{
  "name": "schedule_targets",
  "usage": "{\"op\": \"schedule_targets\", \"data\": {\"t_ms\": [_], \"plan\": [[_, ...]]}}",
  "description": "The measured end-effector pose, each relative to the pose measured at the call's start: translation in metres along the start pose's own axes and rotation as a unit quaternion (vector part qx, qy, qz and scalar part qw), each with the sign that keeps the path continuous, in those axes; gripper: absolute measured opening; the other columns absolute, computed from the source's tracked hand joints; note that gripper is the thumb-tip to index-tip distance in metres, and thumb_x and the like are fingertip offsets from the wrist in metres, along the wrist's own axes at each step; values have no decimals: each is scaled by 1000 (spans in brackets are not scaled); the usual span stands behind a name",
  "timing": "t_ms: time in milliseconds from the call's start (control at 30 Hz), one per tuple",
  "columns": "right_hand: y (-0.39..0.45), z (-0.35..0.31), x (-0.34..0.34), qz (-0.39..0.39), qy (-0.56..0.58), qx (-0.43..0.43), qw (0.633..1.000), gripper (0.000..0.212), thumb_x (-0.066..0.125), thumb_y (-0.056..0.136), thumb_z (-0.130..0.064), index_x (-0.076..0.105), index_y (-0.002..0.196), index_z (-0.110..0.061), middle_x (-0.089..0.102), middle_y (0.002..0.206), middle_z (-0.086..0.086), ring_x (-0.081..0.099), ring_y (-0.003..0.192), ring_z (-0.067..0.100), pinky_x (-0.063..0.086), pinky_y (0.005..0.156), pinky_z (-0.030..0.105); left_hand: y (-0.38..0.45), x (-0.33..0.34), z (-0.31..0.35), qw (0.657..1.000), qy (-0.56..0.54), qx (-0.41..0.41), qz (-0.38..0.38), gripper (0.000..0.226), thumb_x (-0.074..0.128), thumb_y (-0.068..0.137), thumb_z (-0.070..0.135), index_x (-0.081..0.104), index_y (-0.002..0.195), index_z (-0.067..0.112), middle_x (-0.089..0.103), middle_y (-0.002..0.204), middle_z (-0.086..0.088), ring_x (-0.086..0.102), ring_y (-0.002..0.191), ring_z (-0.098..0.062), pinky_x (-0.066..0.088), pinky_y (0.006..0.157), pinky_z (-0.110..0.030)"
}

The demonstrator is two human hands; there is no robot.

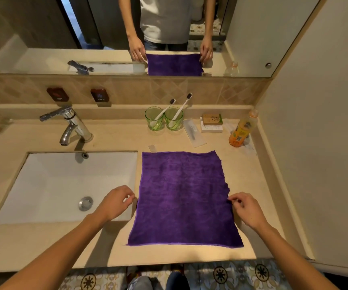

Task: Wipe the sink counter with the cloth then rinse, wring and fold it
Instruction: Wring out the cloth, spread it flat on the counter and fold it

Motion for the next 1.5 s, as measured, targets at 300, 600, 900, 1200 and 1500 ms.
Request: {"op": "schedule_targets", "data": {"t_ms": [300, 600, 900, 1200, 1500], "plan": [[121, -42, -24, 56, 51, -12, 997, 12, 66, 92, -12, 76, 98, -15, 71, 94, -1, 58, 83, 14, 37, 67, 16, 104, -39, 20, 994, -74, -16, 74, 16, 61, 99, 19, 75, 101, 14, 68, 99, -1, 60, 86, -17, 41, 78, -28], [198, -47, -15, 56, 18, -30, 998, 20, 68, 91, -16, 73, 111, -17, 61, 109, 7, 58, 102, 19, 43, 90, 24, 183, -31, 16, 995, -66, -52, 54, 27, 71, 93, 32, 70, 113, 15, 55, 110, -6, 56, 96, -21, 47, 87, -35], [220, -49, 0, 8, -85, -8, 996, 14, 64, 95, -29, 63, 107, -22, 48, 119, 0, 48, 112, 19, 53, 86, 41, 205, -20, 9, 996, -53, -71, 6, 18, 77, 89, 21, 63, 92, 10, 43, 107, -3, 52, 93, -19, 46, 90, -28], [229, -47, -7, -57, -157, -10, 986, 11, 57, 91, -9, 51, 92, -18, 44, 113, 3, 46, 105, 23, 51, 84, 44, 214, -35, 2, 995, -70, -75, -14, 24, 78, 87, 22, 58, 76, 18, 67, 84, -2, 58, 81, -21, 45, 68, -35], [220, -57, -43, -30, -53, 15, 998, 28, 49, 78, 8, 44, 76, -19, 60, 80, 5, 56, 77, 29, 49, 68, 45, 207, -63, 26, 995, -72, -58, 32, 26, 76, 89, 21, 54, 75, 20, 59, 75, 4, 55, 79, -23, 44, 70, -39]]}}
Point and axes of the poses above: each hand's wrist, its own y-axis towards the middle knuckle, its own x-axis out of the palm, z = x × y, the point moved 4 cm from there along y, towards the middle knuckle
